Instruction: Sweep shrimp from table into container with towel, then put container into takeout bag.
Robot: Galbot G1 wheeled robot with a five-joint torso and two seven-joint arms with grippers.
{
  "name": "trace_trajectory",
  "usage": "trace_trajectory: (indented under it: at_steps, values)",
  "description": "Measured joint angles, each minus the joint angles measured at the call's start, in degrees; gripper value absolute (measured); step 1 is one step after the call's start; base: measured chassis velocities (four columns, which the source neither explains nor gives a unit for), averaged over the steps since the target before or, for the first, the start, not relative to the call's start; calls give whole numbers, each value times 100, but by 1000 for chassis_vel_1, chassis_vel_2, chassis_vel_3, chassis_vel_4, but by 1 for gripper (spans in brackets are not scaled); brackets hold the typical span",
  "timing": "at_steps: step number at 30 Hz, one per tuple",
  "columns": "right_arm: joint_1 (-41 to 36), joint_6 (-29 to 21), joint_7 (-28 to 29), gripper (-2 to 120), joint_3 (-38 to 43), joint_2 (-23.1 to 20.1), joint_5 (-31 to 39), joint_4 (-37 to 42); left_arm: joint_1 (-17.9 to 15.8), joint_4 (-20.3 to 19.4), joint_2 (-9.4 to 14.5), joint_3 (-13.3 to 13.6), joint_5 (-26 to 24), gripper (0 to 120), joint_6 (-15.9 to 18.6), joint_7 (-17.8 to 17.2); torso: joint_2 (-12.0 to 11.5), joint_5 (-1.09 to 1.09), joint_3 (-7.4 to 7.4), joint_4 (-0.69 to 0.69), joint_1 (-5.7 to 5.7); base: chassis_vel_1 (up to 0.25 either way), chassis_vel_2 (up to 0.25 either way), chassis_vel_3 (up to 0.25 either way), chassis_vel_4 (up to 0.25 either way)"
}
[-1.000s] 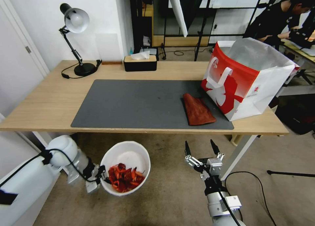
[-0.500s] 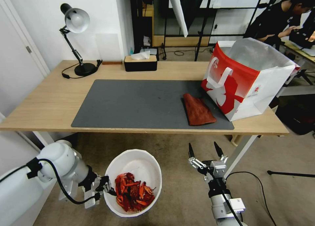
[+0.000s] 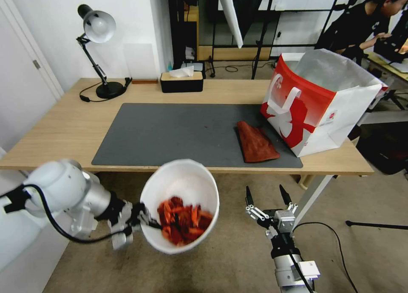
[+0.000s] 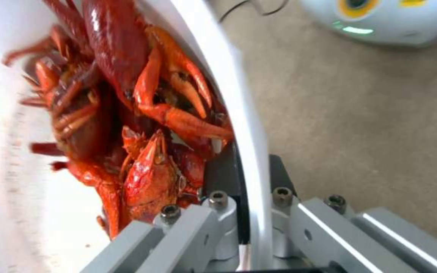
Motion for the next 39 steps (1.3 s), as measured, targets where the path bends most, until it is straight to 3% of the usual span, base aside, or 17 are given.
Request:
trace_trajectory:
  at_steps: [6,25,27,29,31,32,33,35,36,37,39]
  values:
    - [-22,-7,-12,100,-19,30,-38,-3,-726,268,-27,259,-497,0,319,-91,0,0,0,-5,1,0,0,0,0]
    - [-4,-24,-43,100,-39,52,-42,-2,-1262,593,-204,507,-659,0,478,-176,0,-1,0,-3,0,0,0,0,0]
    - [21,-37,-63,100,-56,67,-51,-5,-1797,936,-389,802,-765,0,551,-264,0,1,0,-2,0,0,0,0,0]
    - [24,-39,-66,100,-59,73,-55,-8,-1908,1002,-431,893,-782,0,560,-276,0,1,0,-2,0,0,0,0,0]
    - [28,-41,-81,100,-66,132,-90,-48,-2832,1556,-817,1718,-814,0,612,-379,0,0,1,-7,1,0,0,0,0]
    - [25,-41,-84,100,-71,162,-118,-69,-3118,1779,-967,1959,-805,0,630,-414,0,1,1,-10,1,0,0,0,0]
    - [25,-41,-84,100,-71,162,-118,-69,-3118,1779,-967,1959,-805,0,630,-414,0,1,1,-10,1,0,0,0,0]
    - [19,-36,-85,100,-68,180,-133,-83,-3351,2037,-1140,2191,-759,0,626,-417,0,3,0,3,0,0,0,0,0]
    - [4,-20,-90,100,-65,195,-144,-100,-3814,2411,-1455,2481,-698,0,599,-453,0,-3,1,-5,0,0,0,0,0]
    - [4,-20,-90,100,-65,195,-144,-100,-3814,2411,-1455,2481,-698,0,599,-453,0,-3,1,-5,0,0,0,0,0]
    - [3,-10,-90,100,-39,197,-146,-111,-4243,2758,-1751,2723,-666,0,574,-477,-1,2,1,-7,1,0,0,0,0]
